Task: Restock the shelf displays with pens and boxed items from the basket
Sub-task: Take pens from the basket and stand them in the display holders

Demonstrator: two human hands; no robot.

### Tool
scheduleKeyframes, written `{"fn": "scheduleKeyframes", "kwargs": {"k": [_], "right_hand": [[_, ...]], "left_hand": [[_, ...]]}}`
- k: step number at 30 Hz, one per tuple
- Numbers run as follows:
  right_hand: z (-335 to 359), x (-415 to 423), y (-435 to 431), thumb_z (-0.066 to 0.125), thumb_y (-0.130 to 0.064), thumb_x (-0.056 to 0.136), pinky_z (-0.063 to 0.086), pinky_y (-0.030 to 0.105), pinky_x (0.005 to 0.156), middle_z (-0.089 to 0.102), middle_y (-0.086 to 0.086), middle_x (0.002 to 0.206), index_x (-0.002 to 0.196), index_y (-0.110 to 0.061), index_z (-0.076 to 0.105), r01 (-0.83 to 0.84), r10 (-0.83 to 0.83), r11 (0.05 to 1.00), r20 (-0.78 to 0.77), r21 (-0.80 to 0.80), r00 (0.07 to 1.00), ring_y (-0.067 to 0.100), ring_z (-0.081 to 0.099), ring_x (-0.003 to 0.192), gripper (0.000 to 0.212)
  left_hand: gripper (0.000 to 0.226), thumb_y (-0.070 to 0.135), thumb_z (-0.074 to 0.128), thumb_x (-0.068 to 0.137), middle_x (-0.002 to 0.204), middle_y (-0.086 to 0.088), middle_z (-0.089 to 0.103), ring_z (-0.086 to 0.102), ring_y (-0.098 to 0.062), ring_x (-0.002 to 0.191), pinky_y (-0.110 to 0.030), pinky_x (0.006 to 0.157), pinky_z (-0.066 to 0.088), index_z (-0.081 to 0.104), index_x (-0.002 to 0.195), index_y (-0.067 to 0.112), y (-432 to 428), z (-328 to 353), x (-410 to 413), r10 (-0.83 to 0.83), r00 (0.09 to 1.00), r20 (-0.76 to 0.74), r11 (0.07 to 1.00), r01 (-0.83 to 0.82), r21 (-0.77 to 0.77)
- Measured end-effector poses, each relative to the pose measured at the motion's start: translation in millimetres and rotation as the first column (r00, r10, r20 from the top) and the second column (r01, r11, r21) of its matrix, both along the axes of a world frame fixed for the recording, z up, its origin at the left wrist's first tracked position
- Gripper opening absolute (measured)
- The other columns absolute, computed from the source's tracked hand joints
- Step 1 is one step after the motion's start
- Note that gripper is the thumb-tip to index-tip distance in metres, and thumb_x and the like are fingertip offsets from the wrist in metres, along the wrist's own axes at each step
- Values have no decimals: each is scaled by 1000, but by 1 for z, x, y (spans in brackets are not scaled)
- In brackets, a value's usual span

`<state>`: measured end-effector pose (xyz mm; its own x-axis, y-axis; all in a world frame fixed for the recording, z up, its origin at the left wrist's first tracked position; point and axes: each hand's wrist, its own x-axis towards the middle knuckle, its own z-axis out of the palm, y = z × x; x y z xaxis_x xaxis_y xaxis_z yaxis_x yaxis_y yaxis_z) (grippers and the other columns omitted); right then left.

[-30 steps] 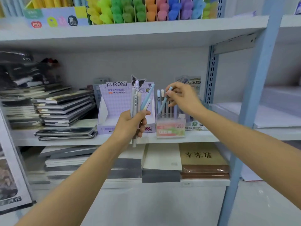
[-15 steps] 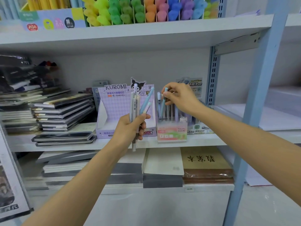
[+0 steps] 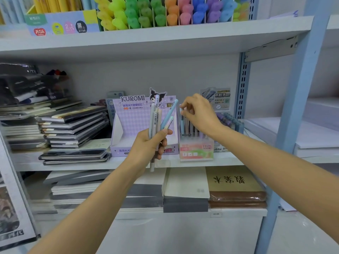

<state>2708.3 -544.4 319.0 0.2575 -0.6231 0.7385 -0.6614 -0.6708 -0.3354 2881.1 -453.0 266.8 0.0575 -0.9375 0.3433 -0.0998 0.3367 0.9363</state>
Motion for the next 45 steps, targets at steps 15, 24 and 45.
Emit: {"fn": "scheduleKeyframes", "kwargs": {"k": [15, 24, 45], "right_hand": [[35, -31, 46, 64, -11, 92, 53, 17, 55, 66, 8, 69, 92, 3, 69, -593, 327, 761, 636, 261, 699, 11, 60, 55, 15], [12, -46, 70, 68, -4, 85, 57, 21, 65, 73, 14, 85, 102, 3, 67, -652, 387, 665, 579, 364, 718, 18, 69, 70, 18], [32, -20, 82, 62, -14, 93, 58, 25, 71, 69, 7, 83, 104, -2, 67, -555, 390, 773, 459, 307, 798, 9, 66, 69, 17]], "left_hand": [[26, 24, 69, 89, 64, -1, 50, 32, -10, 45, -19, 38, 28, 66, 94, -1, 18, 17, -3, 16, 999, 49, 1000, -17, 24], [21, 29, 74, 84, 62, 5, 53, 34, -5, 39, -17, 34, 29, 61, 85, 14, 29, 37, -10, 140, 875, -464, 989, -107, 97], [22, 29, 74, 85, 43, 8, 36, 22, -11, 40, -20, 35, 25, 63, 77, 11, 34, 43, -41, 121, 990, -78, 991, -125, -51]]}}
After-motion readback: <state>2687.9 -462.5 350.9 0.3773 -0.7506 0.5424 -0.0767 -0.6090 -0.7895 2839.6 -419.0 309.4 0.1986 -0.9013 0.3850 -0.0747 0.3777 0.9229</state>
